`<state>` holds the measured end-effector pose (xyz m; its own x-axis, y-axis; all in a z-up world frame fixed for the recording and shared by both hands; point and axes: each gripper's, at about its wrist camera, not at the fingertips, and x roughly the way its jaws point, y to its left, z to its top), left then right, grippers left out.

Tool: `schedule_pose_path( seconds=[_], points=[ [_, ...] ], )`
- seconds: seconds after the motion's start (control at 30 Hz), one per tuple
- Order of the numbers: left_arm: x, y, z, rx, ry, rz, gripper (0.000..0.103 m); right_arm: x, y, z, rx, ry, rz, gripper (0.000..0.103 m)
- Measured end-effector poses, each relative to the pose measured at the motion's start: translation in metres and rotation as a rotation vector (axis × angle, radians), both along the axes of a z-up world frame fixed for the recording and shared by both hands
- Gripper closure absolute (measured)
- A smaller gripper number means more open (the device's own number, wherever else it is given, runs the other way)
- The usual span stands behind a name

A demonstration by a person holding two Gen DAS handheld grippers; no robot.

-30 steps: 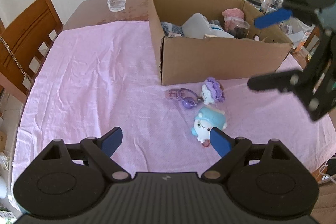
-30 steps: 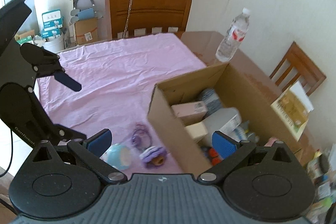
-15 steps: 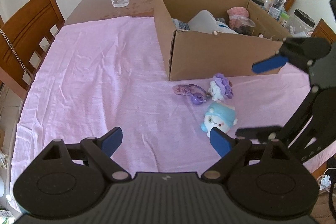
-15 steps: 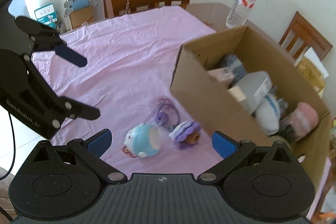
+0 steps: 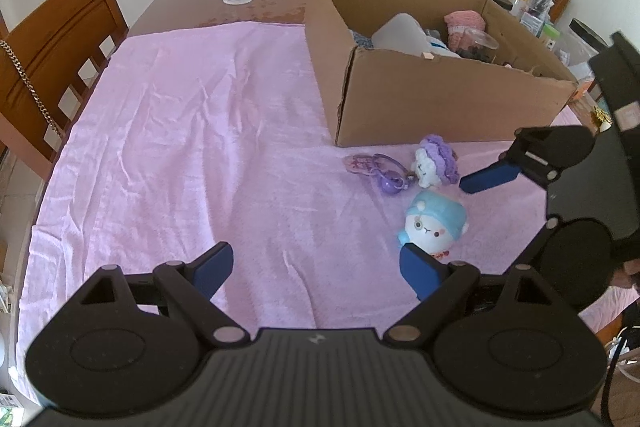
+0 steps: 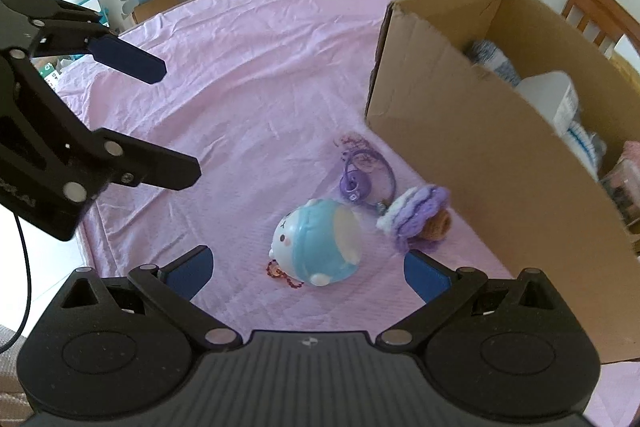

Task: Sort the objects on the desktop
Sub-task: 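Withdraw both tools from the box toward the ball toy and purple ring, then grasp the blue-and-white ball toy with the right tool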

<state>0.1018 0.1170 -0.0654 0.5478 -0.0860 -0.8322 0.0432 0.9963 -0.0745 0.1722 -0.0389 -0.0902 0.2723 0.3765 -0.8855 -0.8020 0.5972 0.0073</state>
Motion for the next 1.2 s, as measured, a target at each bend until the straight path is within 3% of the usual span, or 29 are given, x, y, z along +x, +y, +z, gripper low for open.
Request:
schedule_pose_path(
  seconds=[0.3,0.63,0.83,1.2],
  points=[
    [-0.001,0.002,-0.003,-0.004,0.009,0.012,0.013,0.007,0.007,-0.021,-0.016,0.069,-0.034,0.000],
    [0.001,-0.001,-0.002,-0.008,0.000,0.002,0.013,0.008,0.010,-0.023,-0.011,0.050,-0.053,0.000],
    [0.000,-0.001,-0.001,-0.012,-0.004,0.006,0.013,0.019,0.003,-0.020,0.072,0.094,-0.147,0.000],
    [-0.005,0.003,0.000,-0.019,-0.010,0.033,0.013,0.019,-0.014,-0.021,0.182,0.091,-0.187,0.000]
  ],
)
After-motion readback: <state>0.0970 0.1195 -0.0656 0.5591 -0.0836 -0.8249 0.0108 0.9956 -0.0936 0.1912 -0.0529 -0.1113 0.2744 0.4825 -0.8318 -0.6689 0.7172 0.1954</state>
